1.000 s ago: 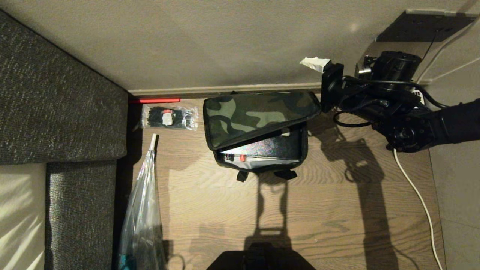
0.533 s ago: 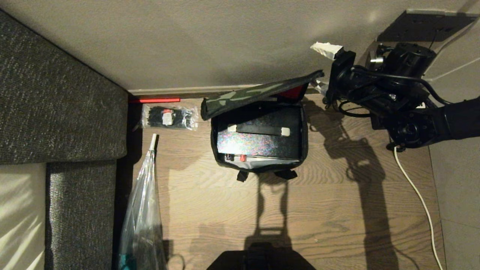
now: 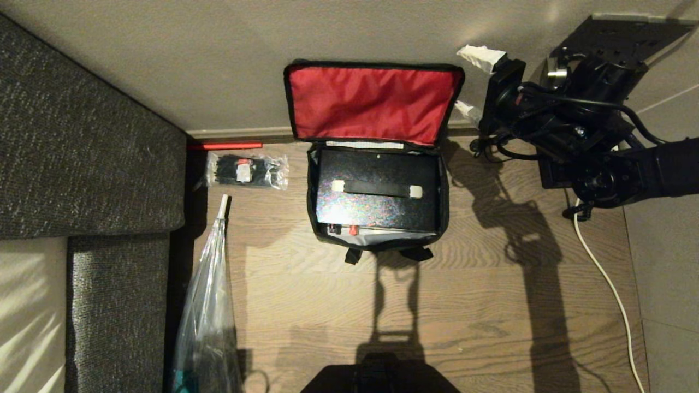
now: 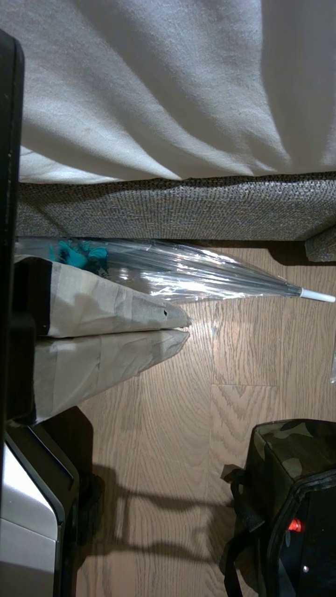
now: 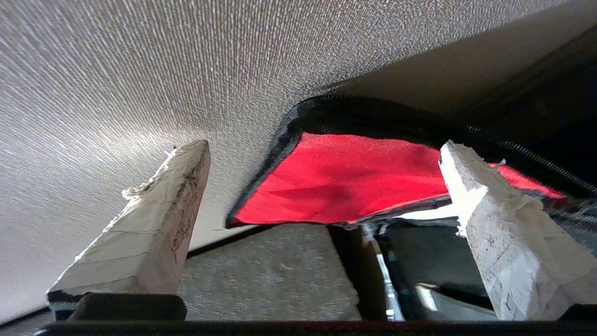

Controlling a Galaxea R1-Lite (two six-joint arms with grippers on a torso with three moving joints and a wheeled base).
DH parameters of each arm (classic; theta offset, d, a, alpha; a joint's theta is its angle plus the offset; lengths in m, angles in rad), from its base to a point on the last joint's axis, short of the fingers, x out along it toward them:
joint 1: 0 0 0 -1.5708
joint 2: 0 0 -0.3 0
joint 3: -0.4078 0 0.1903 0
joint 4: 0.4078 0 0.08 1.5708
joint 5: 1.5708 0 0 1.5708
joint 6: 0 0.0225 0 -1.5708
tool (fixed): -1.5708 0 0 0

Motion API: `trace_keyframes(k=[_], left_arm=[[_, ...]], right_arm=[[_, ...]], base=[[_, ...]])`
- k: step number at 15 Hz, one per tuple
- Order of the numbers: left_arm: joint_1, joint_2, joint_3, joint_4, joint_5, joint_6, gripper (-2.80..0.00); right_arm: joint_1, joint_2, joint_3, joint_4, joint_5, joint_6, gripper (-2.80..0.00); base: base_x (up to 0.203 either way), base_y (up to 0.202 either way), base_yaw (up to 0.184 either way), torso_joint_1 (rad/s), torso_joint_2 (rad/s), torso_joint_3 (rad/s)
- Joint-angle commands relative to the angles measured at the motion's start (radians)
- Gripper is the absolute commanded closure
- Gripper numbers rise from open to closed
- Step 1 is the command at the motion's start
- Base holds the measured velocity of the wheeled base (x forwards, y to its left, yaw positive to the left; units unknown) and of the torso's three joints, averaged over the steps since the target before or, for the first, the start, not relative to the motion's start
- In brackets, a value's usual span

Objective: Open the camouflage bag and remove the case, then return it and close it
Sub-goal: Open the top of the storage box, then grip the handle

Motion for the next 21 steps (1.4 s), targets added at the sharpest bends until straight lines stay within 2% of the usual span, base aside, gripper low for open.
trace_keyframes(k=[1, 6, 8, 10, 12, 14, 16, 18, 21], left_arm=[[0.0, -0.002, 0.003, 0.0, 0.0, -0.001, 0.0], [0.0, 0.0, 0.003, 0.0, 0.0, -0.001, 0.0], [0.0, 0.0, 0.003, 0.0, 0.0, -0.001, 0.0], [0.0, -0.002, 0.003, 0.0, 0.0, -0.001, 0.0], [0.0, 0.0, 0.003, 0.0, 0.0, -0.001, 0.0], [0.0, -0.001, 0.003, 0.0, 0.0, -0.001, 0.0], [0.0, -0.002, 0.003, 0.0, 0.0, -0.001, 0.0], [0.0, -0.001, 0.003, 0.0, 0.0, -0.001, 0.0], [0.0, 0.0, 0.003, 0.0, 0.0, -0.001, 0.0]], right_arm=[[0.001, -0.004, 0.012, -0.006, 0.002, -0.042, -2.8], [0.0, -0.03, 0.106, -0.041, 0.029, -0.08, -2.8], [0.001, -0.079, 0.252, -0.035, 0.065, -0.093, -2.8], [0.002, -0.152, 0.356, -0.029, 0.148, -0.101, -2.8], [0.002, -0.203, 0.446, -0.019, 0.301, -0.115, -2.8], [0.002, -0.205, 0.448, -0.018, 0.306, -0.117, -2.8], [0.003, -0.261, 0.521, 0.048, 0.34, -0.231, -2.8], [0.002, -0.377, 0.704, 0.176, 0.37, -0.409, -2.8], [0.001, -0.674, 0.918, 0.305, 0.375, -0.525, -2.8]], base=[[0.0, 0.0, 0.0, 0.0, 0.0, 0.0], [0.0, 0.0, 0.0, 0.0, 0.0, 0.0], [0.0, 0.0, 0.0, 0.0, 0.0, 0.0], [0.0, 0.0, 0.0, 0.0, 0.0, 0.0], [0.0, 0.0, 0.0, 0.0, 0.0, 0.0], [0.0, 0.0, 0.0, 0.0, 0.0, 0.0], [0.0, 0.0, 0.0, 0.0, 0.0, 0.0], [0.0, 0.0, 0.0, 0.0, 0.0, 0.0], [0.0, 0.0, 0.0, 0.0, 0.0, 0.0]])
